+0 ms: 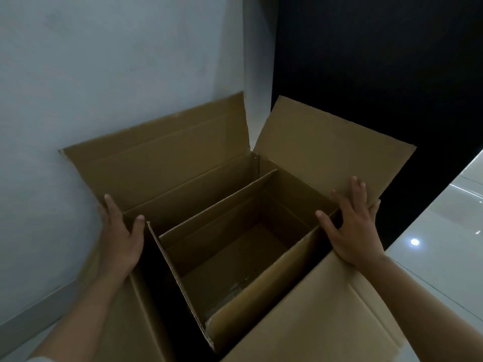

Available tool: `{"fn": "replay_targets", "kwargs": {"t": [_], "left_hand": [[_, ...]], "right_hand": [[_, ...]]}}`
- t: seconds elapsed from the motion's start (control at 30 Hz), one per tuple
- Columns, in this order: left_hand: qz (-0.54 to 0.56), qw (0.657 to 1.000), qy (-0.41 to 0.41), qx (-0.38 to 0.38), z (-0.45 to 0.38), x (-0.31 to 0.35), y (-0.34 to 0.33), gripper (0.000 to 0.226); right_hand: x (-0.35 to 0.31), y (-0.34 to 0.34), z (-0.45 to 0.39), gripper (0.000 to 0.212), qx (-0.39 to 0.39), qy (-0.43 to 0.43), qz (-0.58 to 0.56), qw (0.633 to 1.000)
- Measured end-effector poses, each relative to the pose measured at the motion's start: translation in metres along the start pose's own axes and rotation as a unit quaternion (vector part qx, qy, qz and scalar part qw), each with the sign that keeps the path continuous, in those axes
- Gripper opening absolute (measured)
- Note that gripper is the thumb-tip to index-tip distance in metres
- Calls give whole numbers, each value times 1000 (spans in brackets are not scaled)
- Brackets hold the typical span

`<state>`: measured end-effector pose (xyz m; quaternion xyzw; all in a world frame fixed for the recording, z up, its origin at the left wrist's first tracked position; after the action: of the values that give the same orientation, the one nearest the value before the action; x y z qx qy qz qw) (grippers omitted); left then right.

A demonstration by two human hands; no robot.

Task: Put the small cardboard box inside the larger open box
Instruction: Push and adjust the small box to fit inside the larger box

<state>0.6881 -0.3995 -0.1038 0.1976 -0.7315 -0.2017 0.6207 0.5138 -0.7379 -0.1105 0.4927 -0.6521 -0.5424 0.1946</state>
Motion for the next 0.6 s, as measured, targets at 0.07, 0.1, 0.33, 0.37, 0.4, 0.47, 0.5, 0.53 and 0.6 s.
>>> {"fn": "replay_targets", "kwargs": {"t": [0.07,0.1,0.33,0.37,0.4,0.47,0.5,0.53,0.6], "left_hand": [[19,1000,15,11,4,1,-1,66],[22,999,19,16,8,1,0,64],[25,999,34,6,49,0,-2,61],[25,999,31,4,58,1,-2,59],[25,999,25,-1,69,2,-2,58],[32,999,16,-17,94,4,-1,58],[32,999,19,-24,106,6,-1,62],[22,999,21,-30,118,6,-1,66],[-13,999,11,-47,139,9,-5,72]], "right_hand": [[2,-1,-1,57,-12,0,7,1000],[2,-1,0,56,-13,-3,7,1000],[-20,3,21,79,-75,47,24,996],[-27,3,29,78,-84,59,17,995],[-33,3,37,78,-92,69,13,993],[-44,5,55,82,-108,86,9,990],[-48,7,63,84,-117,95,9,989],[-53,9,72,87,-126,103,12,987],[-60,11,88,89,-143,118,28,982]]}}
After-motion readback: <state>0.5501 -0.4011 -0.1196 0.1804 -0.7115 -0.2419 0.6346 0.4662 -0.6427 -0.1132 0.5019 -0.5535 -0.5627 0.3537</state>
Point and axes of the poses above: each hand's wrist, its own z-axis away from the middle knuckle, its own y-axis out of the back of the hand, x = y × z, the point moved 1 cm from there along -z, towards the middle knuckle, and after that the axes turned 8 degrees about z, right-handed, at the moved point
